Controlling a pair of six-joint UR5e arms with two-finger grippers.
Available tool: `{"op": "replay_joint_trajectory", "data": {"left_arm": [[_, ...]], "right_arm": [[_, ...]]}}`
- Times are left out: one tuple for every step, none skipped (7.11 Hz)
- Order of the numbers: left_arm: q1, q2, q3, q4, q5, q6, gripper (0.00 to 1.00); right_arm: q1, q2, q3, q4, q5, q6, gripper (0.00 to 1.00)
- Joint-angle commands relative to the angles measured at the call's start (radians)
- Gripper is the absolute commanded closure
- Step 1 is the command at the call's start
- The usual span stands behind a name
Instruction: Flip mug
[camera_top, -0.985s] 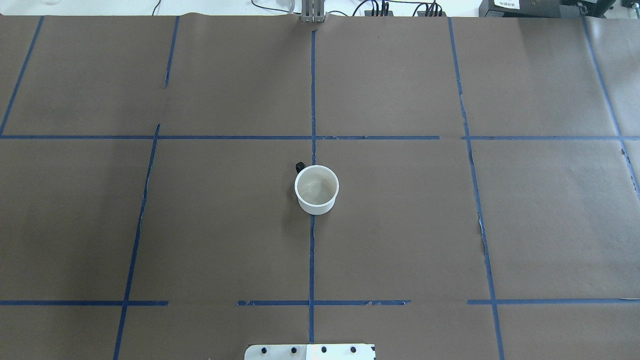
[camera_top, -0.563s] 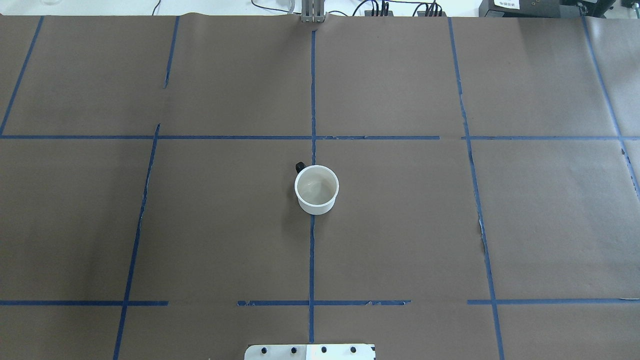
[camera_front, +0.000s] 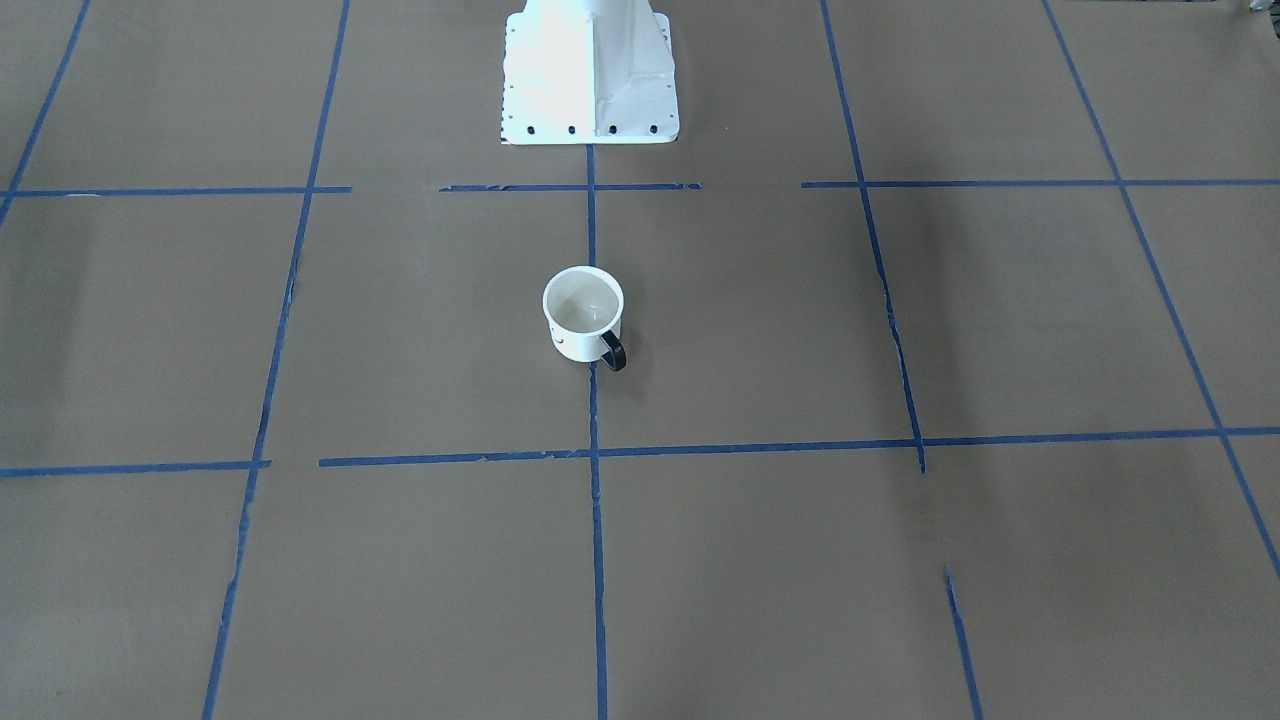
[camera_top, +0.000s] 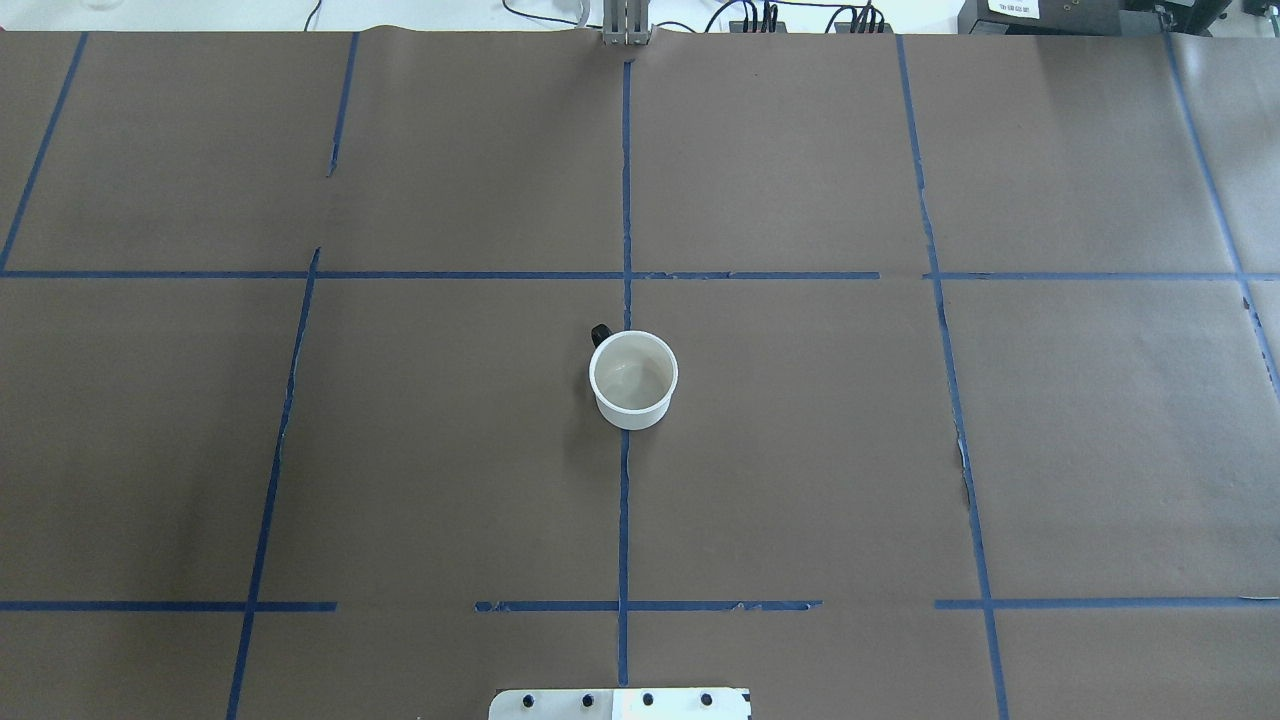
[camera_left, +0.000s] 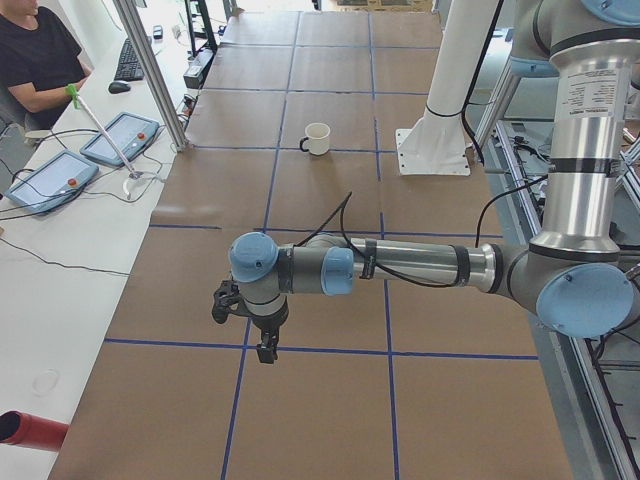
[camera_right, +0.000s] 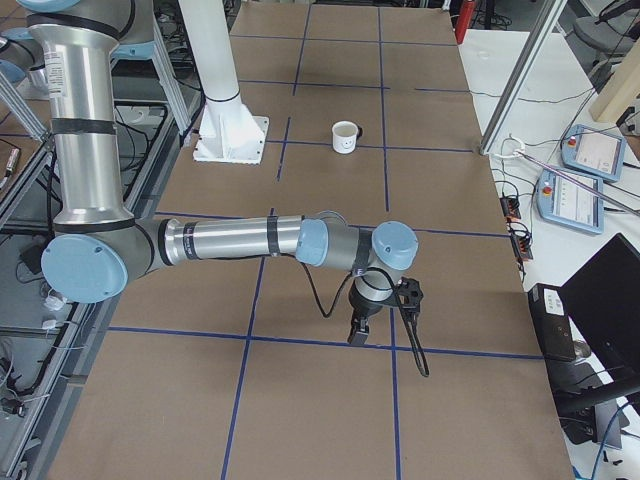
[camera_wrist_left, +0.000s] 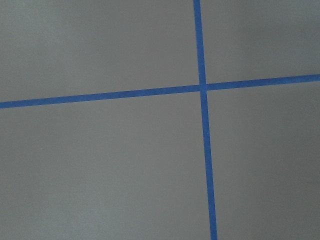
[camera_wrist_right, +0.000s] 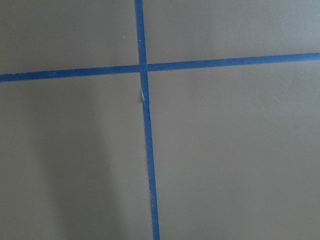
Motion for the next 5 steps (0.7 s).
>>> {"op": "replay_joint_trajectory", "data": {"left_arm": [[-0.007, -0.001, -0.003, 0.000, -0.002, 0.000, 0.00], [-0.009, -0.002, -0.003, 0.002, 0.000, 0.000, 0.00], [-0.013, -0.002, -0.004, 0.000, 0.000, 0.000, 0.00], [-0.022, -0.002, -0.004, -0.003, -0.002, 0.000, 0.00], [-0.030, -0.002, -0.007, -0.006, -0.002, 0.002, 0.00]], "right_arm": [[0.000, 0.000, 0.000, 0.000, 0.000, 0.000, 0.00], [0.000, 0.000, 0.000, 0.000, 0.000, 0.000, 0.00], [0.000, 0.000, 0.000, 0.000, 0.000, 0.000, 0.00], [0.000, 0.000, 0.000, 0.000, 0.000, 0.000, 0.00], [0.000, 0.000, 0.000, 0.000, 0.000, 0.000, 0.00]]}}
